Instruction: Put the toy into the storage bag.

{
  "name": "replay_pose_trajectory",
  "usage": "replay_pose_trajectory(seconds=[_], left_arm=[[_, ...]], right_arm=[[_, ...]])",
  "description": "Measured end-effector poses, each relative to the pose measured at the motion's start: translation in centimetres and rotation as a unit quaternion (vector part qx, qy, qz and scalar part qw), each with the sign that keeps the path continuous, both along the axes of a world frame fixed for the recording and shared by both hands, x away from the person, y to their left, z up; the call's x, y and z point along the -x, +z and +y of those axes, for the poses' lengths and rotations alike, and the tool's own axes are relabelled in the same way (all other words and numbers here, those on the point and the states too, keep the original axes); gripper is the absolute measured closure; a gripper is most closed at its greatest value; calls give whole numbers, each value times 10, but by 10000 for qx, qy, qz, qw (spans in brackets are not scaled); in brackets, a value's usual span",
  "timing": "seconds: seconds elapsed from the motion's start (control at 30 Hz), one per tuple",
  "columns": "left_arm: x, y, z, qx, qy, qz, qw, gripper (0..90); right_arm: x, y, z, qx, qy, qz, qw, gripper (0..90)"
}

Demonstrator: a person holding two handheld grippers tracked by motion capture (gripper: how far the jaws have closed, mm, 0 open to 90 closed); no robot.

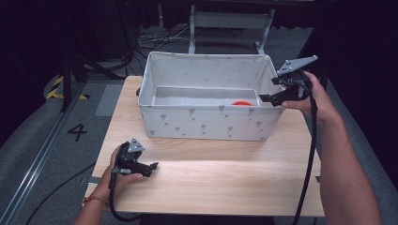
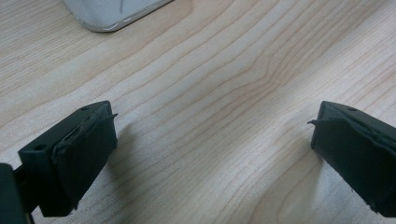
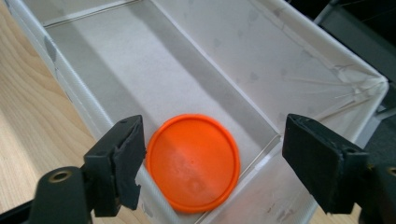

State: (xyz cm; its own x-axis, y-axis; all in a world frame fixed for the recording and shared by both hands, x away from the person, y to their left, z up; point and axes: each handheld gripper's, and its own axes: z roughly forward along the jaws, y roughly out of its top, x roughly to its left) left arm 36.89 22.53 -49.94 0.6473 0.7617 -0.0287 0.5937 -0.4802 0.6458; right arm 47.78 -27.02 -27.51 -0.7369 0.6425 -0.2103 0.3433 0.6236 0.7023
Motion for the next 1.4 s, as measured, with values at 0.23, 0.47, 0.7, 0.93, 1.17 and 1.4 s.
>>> replay_pose_trajectory(seconds=[0.23,0.47,0.7,0.93,1.17,1.4], left_arm=[[0,0,0,-10,16,-10,10000,6],[0,0,0,-11,15,-9,10000,6],[0,0,0,-7,21,-7,10000,6],[1,0,0,-18,23,-12,10000,6],[1,0,0,-17,31,-11,10000,6],[1,0,0,-17,32,-13,10000,6]], right_arm=[[24,5,-11,-101,-213,-245,9994,215],[43,4,-18,-89,-306,-372,9988,216],[60,-4,-22,38,-322,-434,9985,216],[78,-18,-28,154,-334,-485,9981,213],[92,-33,-37,368,-284,-491,9977,204],[100,-59,-47,501,-325,-302,9978,205]])
